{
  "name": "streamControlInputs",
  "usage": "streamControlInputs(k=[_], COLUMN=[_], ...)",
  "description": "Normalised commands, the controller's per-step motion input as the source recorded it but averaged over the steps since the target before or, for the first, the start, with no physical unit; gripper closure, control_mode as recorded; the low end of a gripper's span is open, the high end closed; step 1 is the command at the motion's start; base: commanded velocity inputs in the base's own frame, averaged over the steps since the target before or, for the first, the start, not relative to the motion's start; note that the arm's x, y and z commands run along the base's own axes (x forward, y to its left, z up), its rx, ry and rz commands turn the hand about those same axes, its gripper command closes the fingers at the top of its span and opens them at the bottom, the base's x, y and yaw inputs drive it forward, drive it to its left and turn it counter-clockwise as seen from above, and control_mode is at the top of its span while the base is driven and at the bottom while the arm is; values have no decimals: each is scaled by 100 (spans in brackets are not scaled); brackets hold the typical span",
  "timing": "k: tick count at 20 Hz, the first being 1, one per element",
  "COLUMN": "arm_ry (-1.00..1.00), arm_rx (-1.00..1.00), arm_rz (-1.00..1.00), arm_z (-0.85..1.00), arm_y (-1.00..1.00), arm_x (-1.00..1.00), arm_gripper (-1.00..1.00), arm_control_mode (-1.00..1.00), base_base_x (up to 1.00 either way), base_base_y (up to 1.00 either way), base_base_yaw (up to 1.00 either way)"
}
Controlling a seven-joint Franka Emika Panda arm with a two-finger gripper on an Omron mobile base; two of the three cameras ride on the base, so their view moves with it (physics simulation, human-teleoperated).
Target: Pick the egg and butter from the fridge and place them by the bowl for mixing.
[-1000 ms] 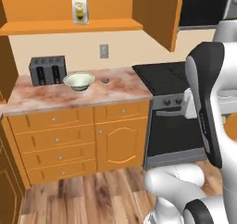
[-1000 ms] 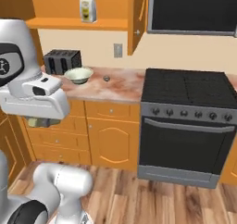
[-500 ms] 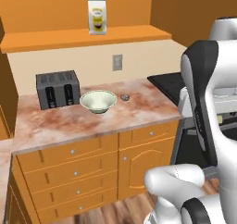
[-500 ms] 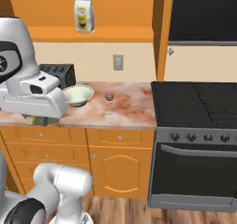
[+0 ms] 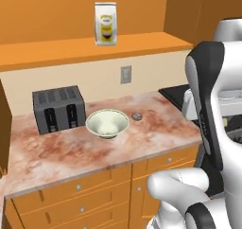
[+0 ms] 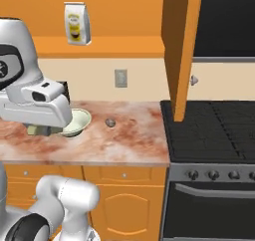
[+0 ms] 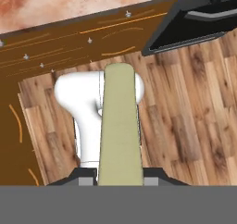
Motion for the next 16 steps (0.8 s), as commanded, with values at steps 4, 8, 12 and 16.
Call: streamControlInputs(k=[4, 8, 12, 16], arm_ry=[0, 0, 0, 0], arm_rx=[0, 0, 0, 0], arm_rz=[0, 0, 0, 0], arm_z=[0, 0, 0, 0], arm_y=[0, 0, 0, 0], arm_x=[0, 0, 0, 0], arm_gripper=[100, 100, 100, 100], arm_control_mode=[100, 100, 100, 100], base_base_x=[62, 58, 63, 63], base_base_y=[0, 0, 0, 0], base_base_yaw=[12, 11, 12, 11])
